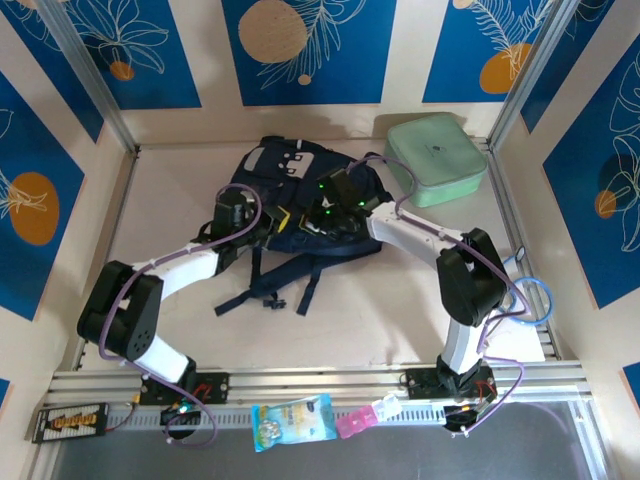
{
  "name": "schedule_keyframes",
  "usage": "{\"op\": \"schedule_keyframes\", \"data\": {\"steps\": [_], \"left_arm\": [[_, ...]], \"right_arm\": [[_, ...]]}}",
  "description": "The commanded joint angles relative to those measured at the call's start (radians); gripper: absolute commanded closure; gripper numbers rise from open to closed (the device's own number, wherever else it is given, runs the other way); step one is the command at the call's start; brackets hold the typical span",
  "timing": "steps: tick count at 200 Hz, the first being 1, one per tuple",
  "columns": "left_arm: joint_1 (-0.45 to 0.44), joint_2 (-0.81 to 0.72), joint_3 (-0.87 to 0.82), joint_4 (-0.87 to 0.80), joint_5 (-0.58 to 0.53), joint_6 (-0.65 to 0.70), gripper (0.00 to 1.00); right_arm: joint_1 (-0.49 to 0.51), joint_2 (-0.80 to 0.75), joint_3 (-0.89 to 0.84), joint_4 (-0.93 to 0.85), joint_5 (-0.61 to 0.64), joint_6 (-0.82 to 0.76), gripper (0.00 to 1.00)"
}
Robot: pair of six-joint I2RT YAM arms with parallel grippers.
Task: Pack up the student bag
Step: Zip the student bag at the top-center of the table.
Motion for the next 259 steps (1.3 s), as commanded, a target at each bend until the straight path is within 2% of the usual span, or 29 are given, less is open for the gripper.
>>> {"op": "schedule_keyframes", "data": {"steps": [1, 33, 67, 97, 137, 153, 202, 242, 259], "left_arm": [[0.004, 0.000, 0.024, -0.008, 0.036, 0.056, 0.98], [0.005, 0.000, 0.036, -0.027, 0.024, 0.075, 0.98], [0.005, 0.001, 0.037, -0.035, 0.021, 0.081, 0.99], [0.005, 0.006, 0.044, -0.035, 0.024, 0.081, 0.99], [0.005, 0.000, 0.050, -0.044, 0.030, 0.085, 0.99], [0.005, -0.002, 0.050, -0.046, 0.030, 0.086, 0.99], [0.007, 0.001, 0.053, -0.043, 0.031, 0.083, 0.99], [0.013, -0.002, 0.052, -0.061, 0.021, 0.095, 0.99], [0.030, -0.005, 0.045, -0.073, 0.018, 0.107, 1.00]], "right_arm": [[-0.056, -0.058, -0.023, -0.131, 0.041, -0.084, 0.97], [-0.054, -0.076, -0.052, -0.255, 0.190, -0.168, 0.97], [-0.057, -0.130, -0.117, -0.286, 0.370, -0.189, 0.95], [-0.043, -0.122, -0.139, -0.217, 0.343, -0.225, 0.90], [0.000, -0.104, -0.123, -0.139, 0.336, -0.358, 0.71], [0.010, -0.100, -0.120, -0.132, 0.344, -0.371, 0.68], [0.023, -0.070, -0.132, -0.099, 0.386, -0.375, 0.70], [0.033, -0.086, -0.153, -0.074, 0.445, -0.440, 0.88], [0.029, -0.126, -0.183, -0.052, 0.480, -0.483, 0.90]]}}
